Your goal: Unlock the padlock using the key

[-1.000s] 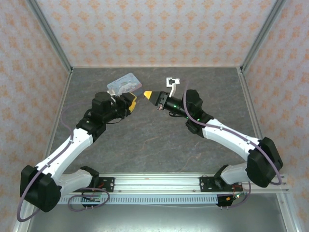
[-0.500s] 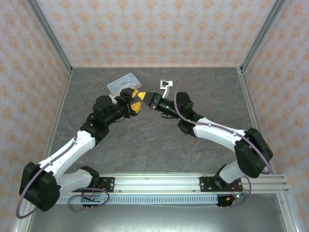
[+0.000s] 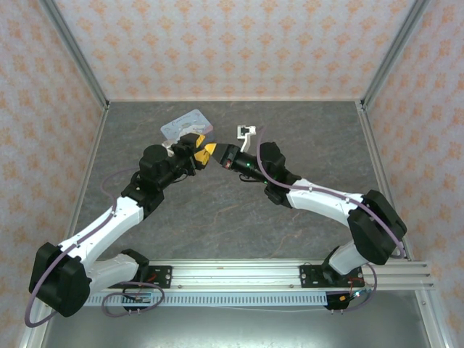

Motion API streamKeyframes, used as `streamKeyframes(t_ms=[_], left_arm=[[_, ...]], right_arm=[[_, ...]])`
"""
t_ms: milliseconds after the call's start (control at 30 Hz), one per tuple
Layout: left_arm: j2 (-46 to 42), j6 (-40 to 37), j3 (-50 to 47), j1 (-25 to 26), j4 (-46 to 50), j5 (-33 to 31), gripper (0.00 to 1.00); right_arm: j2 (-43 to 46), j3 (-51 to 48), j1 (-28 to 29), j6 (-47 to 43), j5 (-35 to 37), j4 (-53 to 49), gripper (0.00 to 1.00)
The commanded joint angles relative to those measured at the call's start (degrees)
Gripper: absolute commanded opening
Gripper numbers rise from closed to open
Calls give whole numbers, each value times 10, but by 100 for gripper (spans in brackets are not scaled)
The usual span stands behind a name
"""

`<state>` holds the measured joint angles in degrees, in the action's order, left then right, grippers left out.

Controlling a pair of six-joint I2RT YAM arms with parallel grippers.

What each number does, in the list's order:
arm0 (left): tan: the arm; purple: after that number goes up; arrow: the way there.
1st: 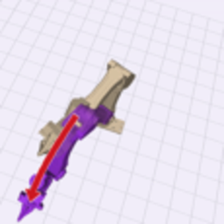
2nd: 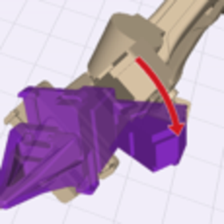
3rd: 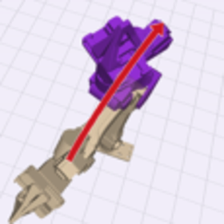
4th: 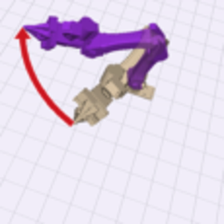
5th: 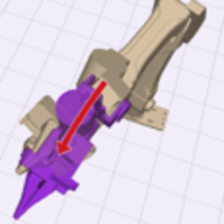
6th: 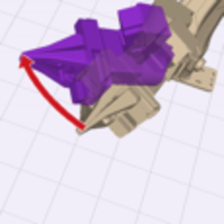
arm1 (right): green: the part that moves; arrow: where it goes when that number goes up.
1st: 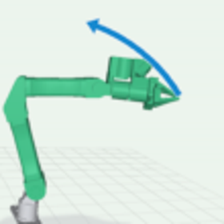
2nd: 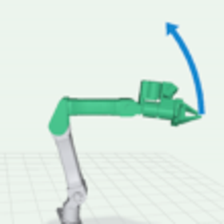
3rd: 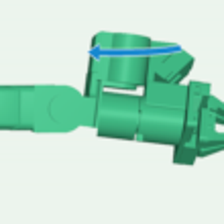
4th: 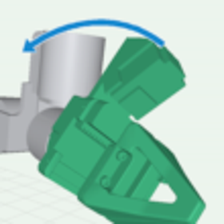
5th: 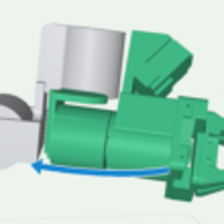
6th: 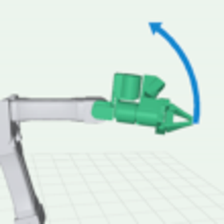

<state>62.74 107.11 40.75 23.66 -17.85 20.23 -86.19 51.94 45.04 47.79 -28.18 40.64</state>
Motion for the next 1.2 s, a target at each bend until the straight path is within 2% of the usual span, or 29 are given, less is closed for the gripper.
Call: streamKeyframes(t_ms=[0, 333, 633, 733, 833, 867, 1033, 1100, 1167], left_arm=[[-5, 4, -2, 5, -20, -14, 46], [-6, -9, 4, 5, 3, -13, 27], [-5, -29, 12, 6, 25, -6, 2], [-6, -55, 23, 6, 51, -5, 0], [-11, -125, 48, 6, 111, -10, 0], [-14, -161, 62, 5, 139, -14, 0], [-13, -379, 150, 5, 245, -9, 0], [-2, -473, 194, 5, 283, 10, 0], [11, -544, 235, 6, 326, 26, 0]], right_arm=[[20, -9, 5, -12, 10, -1, 0], [27, -13, 6, -19, 21, -13, 0], [25, -11, 6, -18, 19, -13, 0], [30, -13, 5, -20, 22, -11, 0], [45, -21, -3, -26, 13, -13, 9], [54, -27, -10, -27, 8, -15, 16], [104, -58, -53, -36, -37, -27, 37], [123, -59, -65, -51, -73, -39, 44], [135, -56, -73, -67, -108, -43, 46]])
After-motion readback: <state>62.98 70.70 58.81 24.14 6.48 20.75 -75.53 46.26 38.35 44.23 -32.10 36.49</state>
